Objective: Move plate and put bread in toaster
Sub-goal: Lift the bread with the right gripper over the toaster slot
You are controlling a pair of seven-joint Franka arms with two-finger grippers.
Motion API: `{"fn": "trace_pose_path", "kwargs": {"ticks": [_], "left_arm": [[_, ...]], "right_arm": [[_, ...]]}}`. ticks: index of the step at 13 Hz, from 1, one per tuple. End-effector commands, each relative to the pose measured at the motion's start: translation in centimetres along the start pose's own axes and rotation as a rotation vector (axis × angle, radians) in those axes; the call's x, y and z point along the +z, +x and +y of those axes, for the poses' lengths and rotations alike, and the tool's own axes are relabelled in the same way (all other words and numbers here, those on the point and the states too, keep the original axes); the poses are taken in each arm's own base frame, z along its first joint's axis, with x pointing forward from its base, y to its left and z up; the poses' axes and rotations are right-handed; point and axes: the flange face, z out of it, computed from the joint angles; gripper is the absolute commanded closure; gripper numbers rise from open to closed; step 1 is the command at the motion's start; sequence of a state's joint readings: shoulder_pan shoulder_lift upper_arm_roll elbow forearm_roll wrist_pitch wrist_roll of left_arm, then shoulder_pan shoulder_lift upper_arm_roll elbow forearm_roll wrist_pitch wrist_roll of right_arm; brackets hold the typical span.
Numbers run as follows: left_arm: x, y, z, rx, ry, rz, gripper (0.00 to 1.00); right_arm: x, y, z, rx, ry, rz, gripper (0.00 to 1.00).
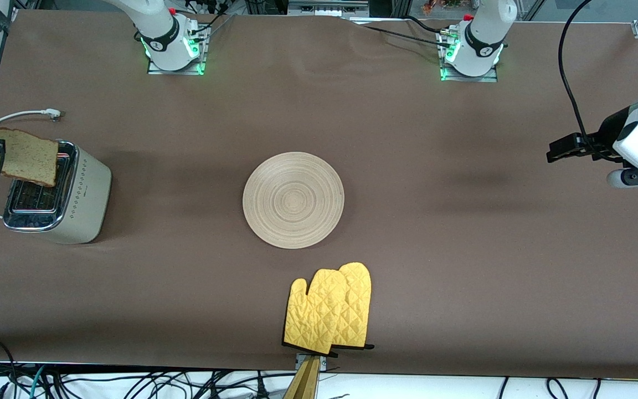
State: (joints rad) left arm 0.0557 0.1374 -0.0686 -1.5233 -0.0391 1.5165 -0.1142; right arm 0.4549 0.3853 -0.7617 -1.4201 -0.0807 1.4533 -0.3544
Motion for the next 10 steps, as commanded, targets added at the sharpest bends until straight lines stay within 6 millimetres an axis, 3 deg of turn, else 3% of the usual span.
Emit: {"fn": "trace_pose_path", "kwargs": {"ticks": [1,10], "left_arm": [[-0.7,-0.3,0.2,-0.005,-0.019,-0.01,0.0],[-1.4,-0.9,2.4,-0.003,0.004,-0.02,0.0]], "right_arm": [[0.2,0.8,1.3,-0.013,-0.044,0.012,1.0],[2.0,3.8,0.2,-0.003,-0.097,0.038,1.0]]}}
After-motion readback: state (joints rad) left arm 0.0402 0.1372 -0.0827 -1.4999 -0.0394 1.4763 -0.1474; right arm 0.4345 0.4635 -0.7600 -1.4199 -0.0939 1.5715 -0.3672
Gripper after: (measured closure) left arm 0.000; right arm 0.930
